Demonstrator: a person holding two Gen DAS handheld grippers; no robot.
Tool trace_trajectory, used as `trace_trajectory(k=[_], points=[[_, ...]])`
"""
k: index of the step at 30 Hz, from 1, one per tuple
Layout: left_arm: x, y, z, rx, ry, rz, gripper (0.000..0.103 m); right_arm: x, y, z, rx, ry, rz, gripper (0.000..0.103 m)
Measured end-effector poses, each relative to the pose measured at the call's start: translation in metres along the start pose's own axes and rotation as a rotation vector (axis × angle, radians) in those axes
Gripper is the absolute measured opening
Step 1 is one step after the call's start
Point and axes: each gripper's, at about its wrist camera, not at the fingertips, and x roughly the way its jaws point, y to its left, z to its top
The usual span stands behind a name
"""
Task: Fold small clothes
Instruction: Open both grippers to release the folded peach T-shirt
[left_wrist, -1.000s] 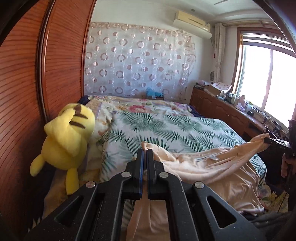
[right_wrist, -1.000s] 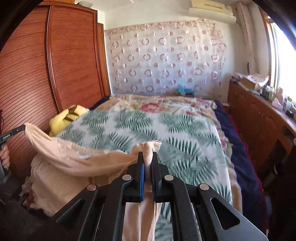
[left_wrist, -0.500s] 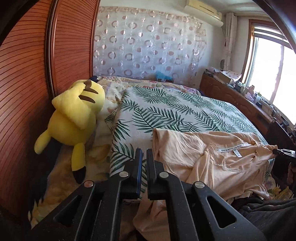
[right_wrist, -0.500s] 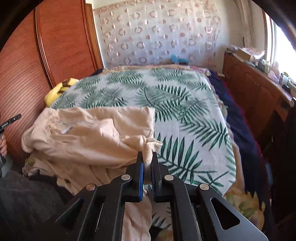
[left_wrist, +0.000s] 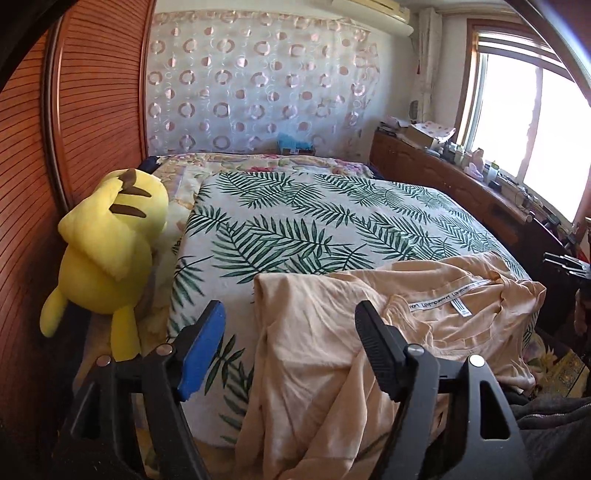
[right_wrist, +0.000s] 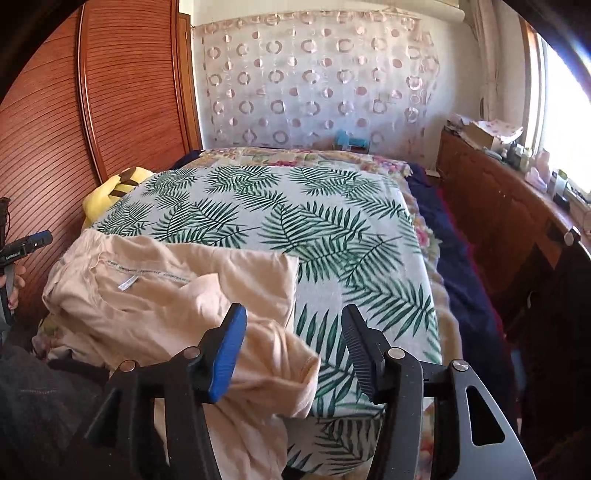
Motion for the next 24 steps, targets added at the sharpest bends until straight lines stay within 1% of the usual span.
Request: trace_trajectory(k=[4, 7, 10, 12, 15, 18, 20, 24], points=[[0.012, 0.000, 0.012, 0.006, 0.008, 0.021, 0.073, 0.024, 0.002, 0.014, -0.009, 0.003, 0.013, 0.056], [0.027, 0.002, 0.017, 0.023, 0.041, 0.073, 0.073, 0.049, 0.005, 0.025, -0.020, 0.013, 0.029, 0.056], [0.042, 0.006, 0.019, 0.025, 0.081, 0.083, 0.073, 0.081, 0.005, 0.032, -0.022, 0.037, 0.030, 0.057], [0.053, 0.010, 0.018, 0.018, 0.112, 0.068, 0.073, 0.096, 0.005, 0.035, -0.016, 0.057, 0.036, 0.061], [0.070, 0.017, 0.017, -0.007, 0.168, 0.060, 0.072, 0.117, 0.004, 0.039, -0.005, 0.098, 0.039, 0.062], [0.081, 0.022, 0.016, -0.025, 0.198, 0.030, 0.065, 0.136, -0.002, 0.040, 0.003, 0.150, 0.044, 0.063], [0.085, 0.024, 0.015, -0.046, 0.209, 0.012, 0.063, 0.147, -0.003, 0.042, 0.014, 0.177, 0.060, 0.063], [0.089, 0.026, 0.014, -0.062, 0.211, 0.000, 0.061, 0.149, -0.001, 0.045, 0.021, 0.178, 0.079, 0.063]])
